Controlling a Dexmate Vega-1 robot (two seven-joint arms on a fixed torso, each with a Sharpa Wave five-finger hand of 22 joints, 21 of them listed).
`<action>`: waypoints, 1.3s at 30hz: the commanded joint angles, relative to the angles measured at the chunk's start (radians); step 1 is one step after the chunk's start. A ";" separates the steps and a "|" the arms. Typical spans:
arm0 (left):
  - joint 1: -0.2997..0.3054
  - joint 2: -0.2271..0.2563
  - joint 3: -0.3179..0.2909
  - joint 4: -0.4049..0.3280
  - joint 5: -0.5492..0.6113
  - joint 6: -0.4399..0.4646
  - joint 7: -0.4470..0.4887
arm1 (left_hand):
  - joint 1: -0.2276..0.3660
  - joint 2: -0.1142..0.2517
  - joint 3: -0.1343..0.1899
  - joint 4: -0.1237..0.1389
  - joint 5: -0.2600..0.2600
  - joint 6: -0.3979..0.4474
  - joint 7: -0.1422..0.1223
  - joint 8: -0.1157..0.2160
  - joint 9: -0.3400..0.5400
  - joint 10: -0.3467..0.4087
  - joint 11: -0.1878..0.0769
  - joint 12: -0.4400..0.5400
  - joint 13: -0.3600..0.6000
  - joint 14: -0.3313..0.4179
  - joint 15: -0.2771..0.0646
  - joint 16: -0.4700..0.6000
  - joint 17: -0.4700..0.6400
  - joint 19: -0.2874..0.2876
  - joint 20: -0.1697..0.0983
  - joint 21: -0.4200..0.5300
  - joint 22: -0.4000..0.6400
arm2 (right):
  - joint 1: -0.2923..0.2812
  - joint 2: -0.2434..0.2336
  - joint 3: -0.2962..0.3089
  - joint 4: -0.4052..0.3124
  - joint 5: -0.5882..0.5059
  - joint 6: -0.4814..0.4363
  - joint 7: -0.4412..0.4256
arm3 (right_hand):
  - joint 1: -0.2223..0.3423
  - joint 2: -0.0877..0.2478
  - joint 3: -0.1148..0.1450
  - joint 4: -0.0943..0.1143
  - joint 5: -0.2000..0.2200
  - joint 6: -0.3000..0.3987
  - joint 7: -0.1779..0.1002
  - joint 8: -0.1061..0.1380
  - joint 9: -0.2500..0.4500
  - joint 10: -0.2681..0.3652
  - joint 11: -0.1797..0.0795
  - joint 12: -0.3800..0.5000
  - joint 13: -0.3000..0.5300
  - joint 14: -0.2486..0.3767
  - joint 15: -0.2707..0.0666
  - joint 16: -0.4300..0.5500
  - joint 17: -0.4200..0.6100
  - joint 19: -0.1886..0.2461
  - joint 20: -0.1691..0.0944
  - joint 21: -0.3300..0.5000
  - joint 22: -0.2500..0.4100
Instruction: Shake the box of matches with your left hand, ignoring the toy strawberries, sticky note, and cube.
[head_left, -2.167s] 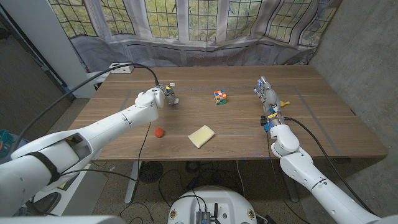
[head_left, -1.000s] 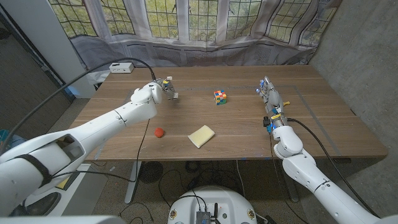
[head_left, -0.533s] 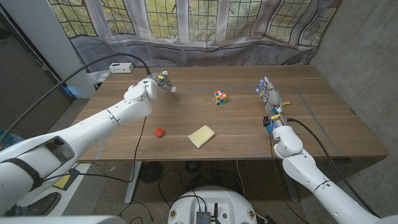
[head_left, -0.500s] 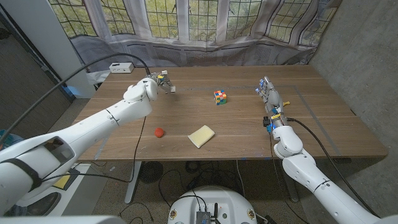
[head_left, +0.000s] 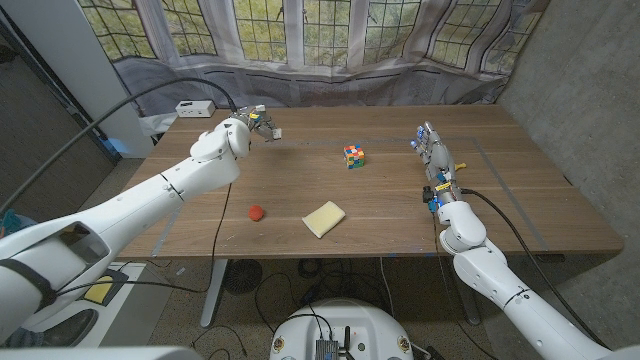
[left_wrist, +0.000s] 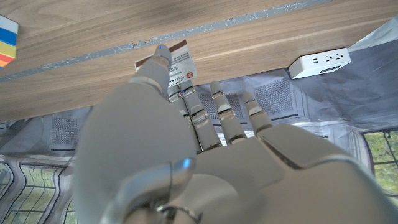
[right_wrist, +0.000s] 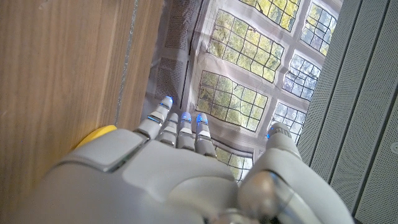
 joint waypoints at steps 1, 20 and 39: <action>0.064 0.009 -0.075 -0.047 -0.049 -0.066 0.081 | 0.012 0.015 -0.002 0.005 0.007 0.024 0.015 0.007 0.005 0.008 -0.001 0.003 0.004 0.011 -0.002 0.000 0.002 0.009 0.004 0.010 0.003 | -0.002 0.000 0.006 -0.001 0.002 0.002 -0.002 | 0.003 0.001 -0.006 0.001 -0.003 0.008 0.003 -0.003 0.005 0.007 0.003 -0.003 0.004 0.003 0.001 -0.001 0.005 0.003 0.007 0.003 0.004; 0.461 -0.037 -0.551 -0.144 -0.413 -0.409 0.509 | 0.021 0.019 -0.008 0.004 0.008 0.043 -0.004 0.006 0.007 0.020 -0.012 -0.002 0.005 0.024 -0.029 -0.001 0.003 0.019 0.003 0.009 0.003 | 0.033 -0.001 -0.005 0.040 0.025 -0.005 0.042 | 0.002 0.001 -0.007 0.002 -0.003 0.008 0.002 -0.003 0.005 0.008 0.002 -0.004 0.004 0.003 0.001 -0.001 0.005 0.004 0.007 0.003 0.004; 0.722 -0.366 -0.890 0.078 -1.039 -1.256 0.449 | 0.016 0.022 -0.028 0.010 0.009 0.078 -0.049 0.011 0.009 0.053 -0.050 -0.005 0.008 0.062 -0.060 0.001 0.004 0.067 -0.002 0.019 0.003 | 0.080 -0.002 -0.029 0.078 0.048 -0.040 0.086 | 0.003 0.001 -0.008 0.001 -0.003 0.007 0.002 -0.004 0.005 0.008 0.001 -0.004 0.004 0.003 0.001 -0.002 0.005 0.004 0.006 0.003 0.004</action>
